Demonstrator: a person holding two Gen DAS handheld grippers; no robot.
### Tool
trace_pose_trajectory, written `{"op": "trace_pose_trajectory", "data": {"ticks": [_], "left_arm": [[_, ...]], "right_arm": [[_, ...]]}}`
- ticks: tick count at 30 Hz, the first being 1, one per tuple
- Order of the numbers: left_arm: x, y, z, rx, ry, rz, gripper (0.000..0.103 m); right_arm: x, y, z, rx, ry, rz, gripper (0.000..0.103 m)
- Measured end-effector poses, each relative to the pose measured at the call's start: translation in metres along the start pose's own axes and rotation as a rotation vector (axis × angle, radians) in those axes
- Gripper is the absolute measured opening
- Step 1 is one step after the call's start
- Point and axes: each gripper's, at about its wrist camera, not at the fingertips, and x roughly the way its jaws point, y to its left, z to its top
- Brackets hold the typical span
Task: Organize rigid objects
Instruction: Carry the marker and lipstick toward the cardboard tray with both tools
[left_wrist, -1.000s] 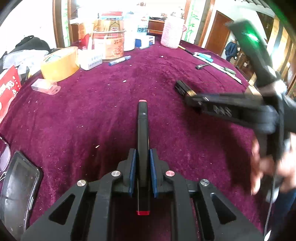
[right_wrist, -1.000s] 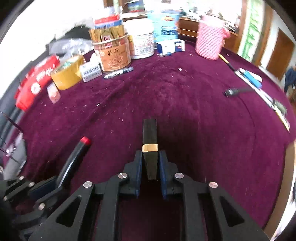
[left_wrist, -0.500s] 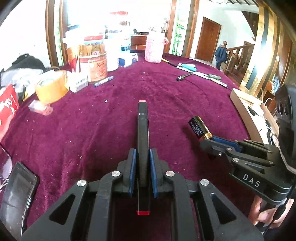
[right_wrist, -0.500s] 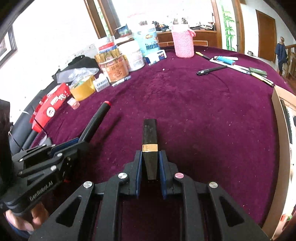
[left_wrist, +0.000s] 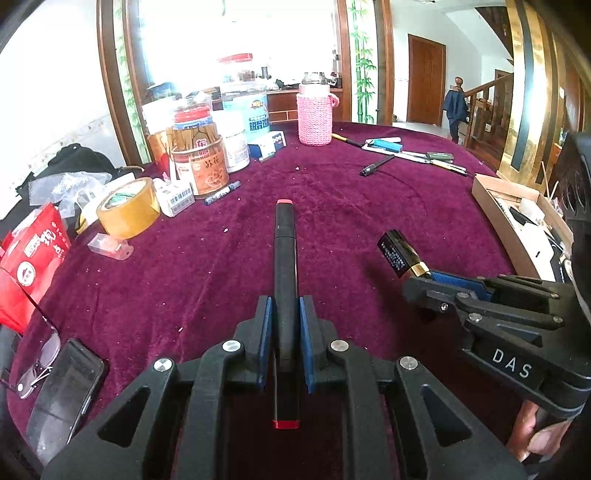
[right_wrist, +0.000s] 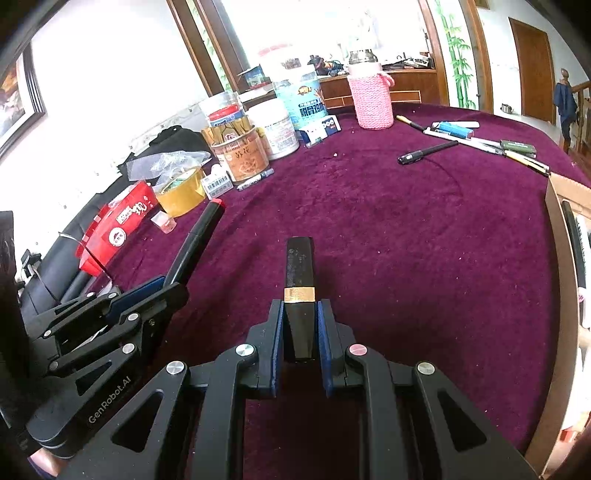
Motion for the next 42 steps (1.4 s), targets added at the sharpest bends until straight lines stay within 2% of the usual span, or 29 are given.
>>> {"op": "trace_pose_trajectory", "data": {"ticks": [10,24,42], "left_arm": [[-0.006,-0.002,-0.001,0.007,-0.035,0.024,0.012],[-0.006,-0.002,-0.001,0.007,-0.035,0.035,0.012],[-0.020,-0.009,-0.001,0.030,-0.073,0.066,0.012]], "right_arm": [[-0.004,0.001,0.000,0.001,-0.026,0.009,0.015],[-0.010,0.006,0.000,-0.022,-0.059,0.027,0.015],[-0.017,0.002,0.001,-0.003,-0.086,0.022,0.015]]}}
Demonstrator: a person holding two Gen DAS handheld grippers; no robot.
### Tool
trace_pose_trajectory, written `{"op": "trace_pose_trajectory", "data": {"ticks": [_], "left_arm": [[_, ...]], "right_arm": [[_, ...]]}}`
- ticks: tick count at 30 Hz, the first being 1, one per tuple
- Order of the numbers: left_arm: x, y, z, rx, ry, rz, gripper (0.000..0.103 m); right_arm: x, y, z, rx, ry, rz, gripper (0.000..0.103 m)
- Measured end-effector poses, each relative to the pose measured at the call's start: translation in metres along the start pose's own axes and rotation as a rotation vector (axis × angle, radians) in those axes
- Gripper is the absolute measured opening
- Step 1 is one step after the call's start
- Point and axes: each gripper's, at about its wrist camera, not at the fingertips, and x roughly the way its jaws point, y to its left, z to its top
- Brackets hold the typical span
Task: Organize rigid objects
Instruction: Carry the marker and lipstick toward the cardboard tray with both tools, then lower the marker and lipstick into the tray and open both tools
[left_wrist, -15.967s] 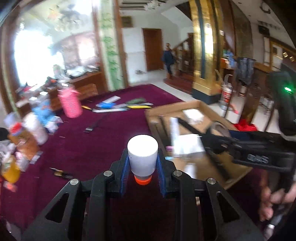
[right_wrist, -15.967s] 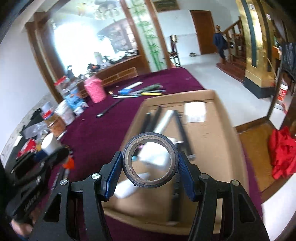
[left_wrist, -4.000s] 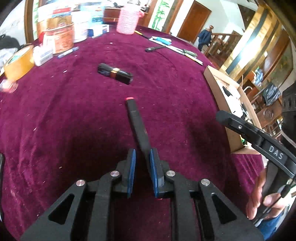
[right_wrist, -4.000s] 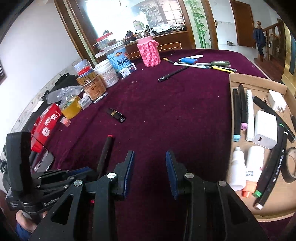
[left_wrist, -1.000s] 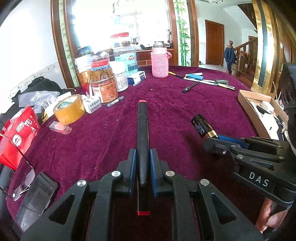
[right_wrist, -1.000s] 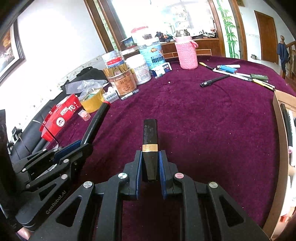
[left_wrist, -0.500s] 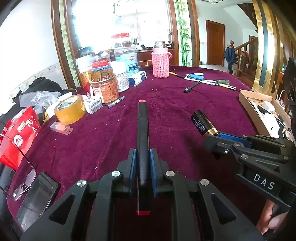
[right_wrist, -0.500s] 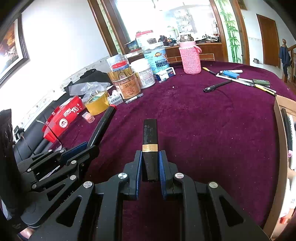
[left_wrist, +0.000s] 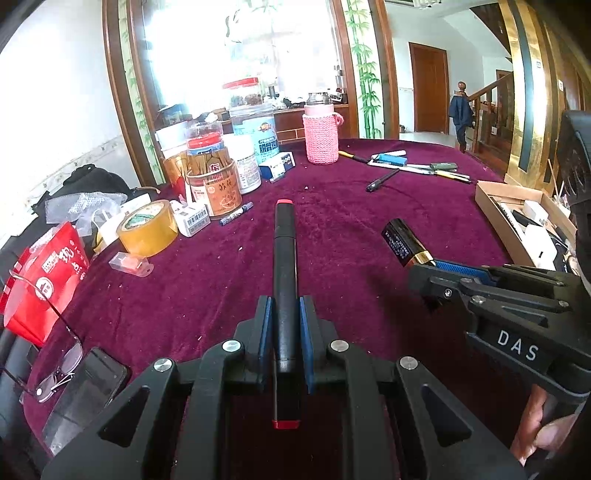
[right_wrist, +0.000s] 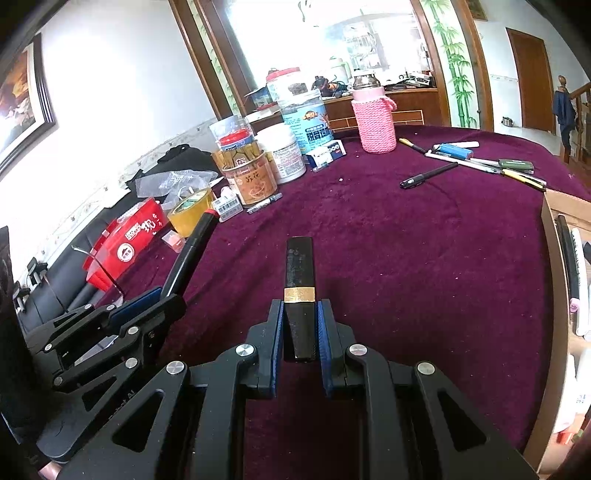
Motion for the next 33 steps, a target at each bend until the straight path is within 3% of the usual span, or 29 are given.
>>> {"op": "trace_pose_trajectory", "data": {"ticks": [8,17,27,33], "left_arm": [[-0.011,-0.006,0.006,0.000,-0.010,-0.067,0.012],[-0.024,-0.015,0.020,-0.009,-0.020,-0.139,0.012],[-0.043,-0.082,0.042,0.091,-0.046,-0.267,0.012],[-0.045,-0.129,0.053,0.138,-0.012,-0.375,0.012]], "right_arm": [[-0.007,-0.011,0.005,0.050,-0.016,-0.025,0.015],[-0.045,-0.037,0.004,0.145,-0.059,-0.036,0.015],[-0.100,-0.086,-0.004,0.250,-0.148,-0.099,0.015],[-0.131,-0.124,-0.010,0.327,-0.193,-0.160,0.015]]}}
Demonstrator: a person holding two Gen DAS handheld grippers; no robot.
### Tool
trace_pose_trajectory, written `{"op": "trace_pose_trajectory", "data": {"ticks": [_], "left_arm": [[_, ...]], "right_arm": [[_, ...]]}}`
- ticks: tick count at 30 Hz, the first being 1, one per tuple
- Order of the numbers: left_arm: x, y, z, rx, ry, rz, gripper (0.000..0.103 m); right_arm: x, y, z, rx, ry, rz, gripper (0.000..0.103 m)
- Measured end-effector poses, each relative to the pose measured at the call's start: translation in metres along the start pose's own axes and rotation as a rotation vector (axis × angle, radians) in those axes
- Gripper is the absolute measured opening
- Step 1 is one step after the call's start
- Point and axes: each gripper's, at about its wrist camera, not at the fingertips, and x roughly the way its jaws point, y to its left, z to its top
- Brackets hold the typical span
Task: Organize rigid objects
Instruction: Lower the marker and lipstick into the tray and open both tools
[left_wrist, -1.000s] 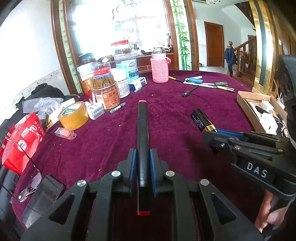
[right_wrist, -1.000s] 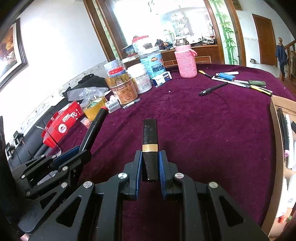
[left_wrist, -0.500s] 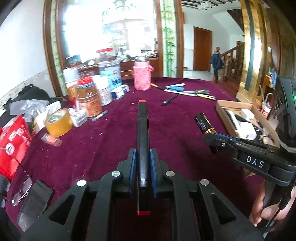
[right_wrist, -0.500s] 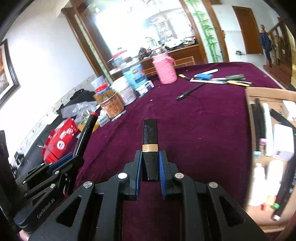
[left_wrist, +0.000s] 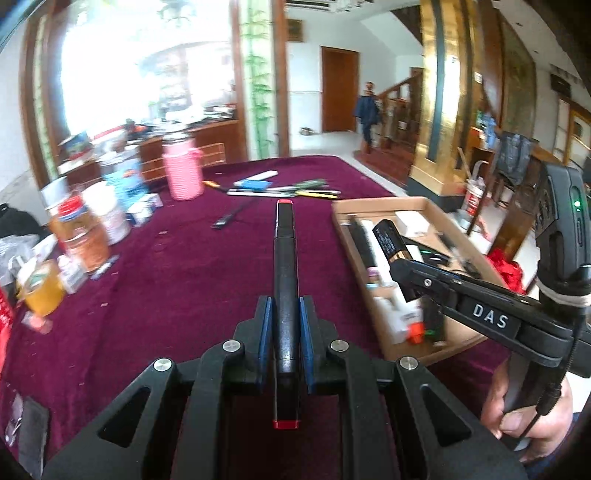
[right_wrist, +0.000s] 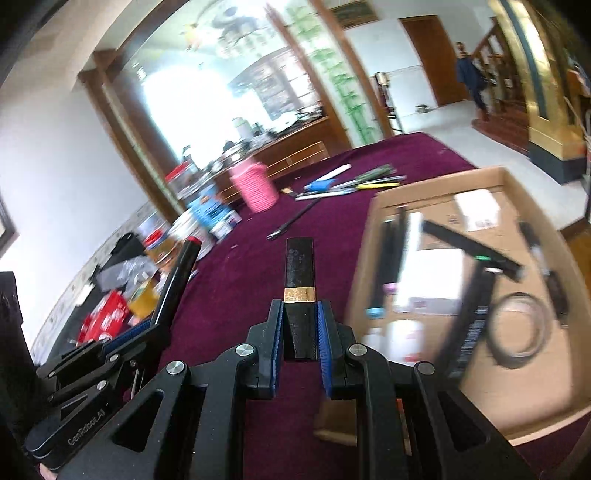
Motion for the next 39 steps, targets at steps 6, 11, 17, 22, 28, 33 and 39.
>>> {"op": "trace_pose_trajectory", "data": {"ticks": [6,11,17,22,28,33,39], "left_arm": [[0.020,-0.045,0.009,0.038,0.065,-0.114,0.012],[0.038,-0.076,0.014,0.063,0.110,-0.189,0.012],[0.068,-0.102,0.013,0.062,0.179,-0.267,0.012],[0.087,-0.110,0.012,0.044,0.222,-0.305,0.012],[0.099,-0.121,0.014,0.048,0.245,-0.338,0.012],[0.105,-0.121,0.014,0.057,0.250,-0.354,0.012],[0.113,-0.119,0.010,0.058,0.266,-0.369,0.012]], "right_arm": [[-0.021,-0.045,0.005,0.079,-0.030,-0.069,0.015],[-0.035,-0.071,0.008,0.112,-0.035,-0.132,0.015],[-0.041,-0.091,0.008,0.118,-0.011,-0.223,0.016],[-0.044,-0.104,0.011,0.092,0.022,-0.301,0.016],[-0.039,-0.107,0.016,0.052,0.051,-0.378,0.015],[-0.033,-0.106,0.017,0.044,0.078,-0.416,0.016],[-0.024,-0.102,0.014,0.044,0.099,-0.448,0.016]]}}
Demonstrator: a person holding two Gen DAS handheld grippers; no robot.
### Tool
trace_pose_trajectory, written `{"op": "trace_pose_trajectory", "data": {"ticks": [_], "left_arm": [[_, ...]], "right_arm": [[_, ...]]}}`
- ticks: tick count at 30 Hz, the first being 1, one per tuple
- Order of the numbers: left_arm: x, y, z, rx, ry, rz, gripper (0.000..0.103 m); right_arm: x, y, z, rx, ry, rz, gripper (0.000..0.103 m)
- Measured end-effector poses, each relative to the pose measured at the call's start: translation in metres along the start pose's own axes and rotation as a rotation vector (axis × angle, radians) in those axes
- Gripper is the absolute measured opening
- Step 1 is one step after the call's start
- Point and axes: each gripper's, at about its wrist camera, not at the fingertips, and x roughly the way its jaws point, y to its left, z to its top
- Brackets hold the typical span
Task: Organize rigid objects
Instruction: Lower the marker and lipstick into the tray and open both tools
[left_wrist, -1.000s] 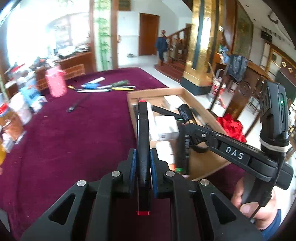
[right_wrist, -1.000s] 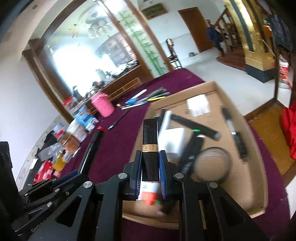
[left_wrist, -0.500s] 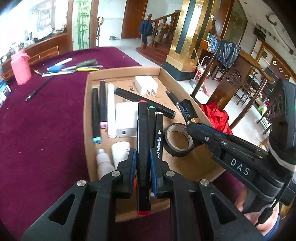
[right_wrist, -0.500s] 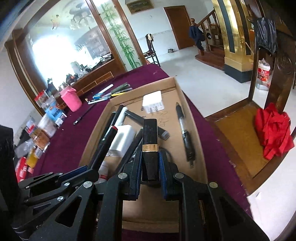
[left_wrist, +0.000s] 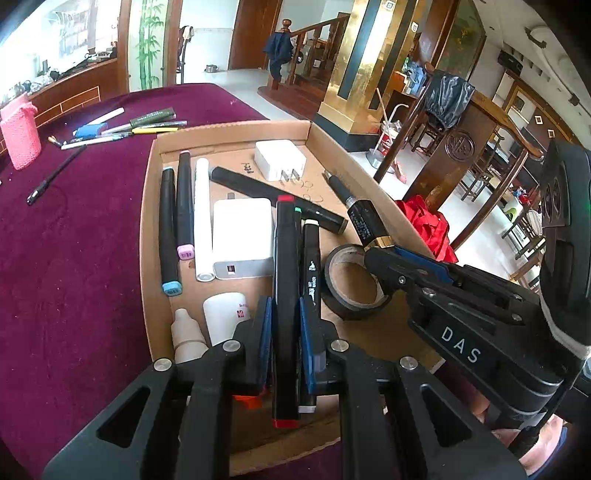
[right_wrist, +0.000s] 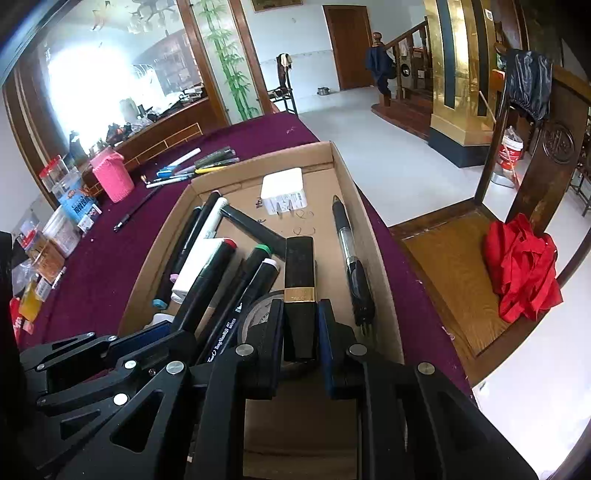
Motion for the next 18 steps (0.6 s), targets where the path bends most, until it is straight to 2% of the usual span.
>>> {"op": "trace_pose_trajectory", "data": {"ticks": [10,13,18], "left_arm": [[0.007,0.005,-0.002,-0.004,0.003,-0.072,0.012],[0.007,0.007,-0.002,-0.004,0.002,-0.086,0.012],[0.005,0.015,-0.004,-0.046,-0.004,-0.144,0.014]], "right_arm": [[-0.003,0.013,-0.001,-0.004,0.004,-0.072,0.016],[-0.008,0.014,-0.003,0.022,0.002,-0.088,0.022],[-0.033,0.017,-0.007,0.058,-0.040,-0.139,0.023]]}}
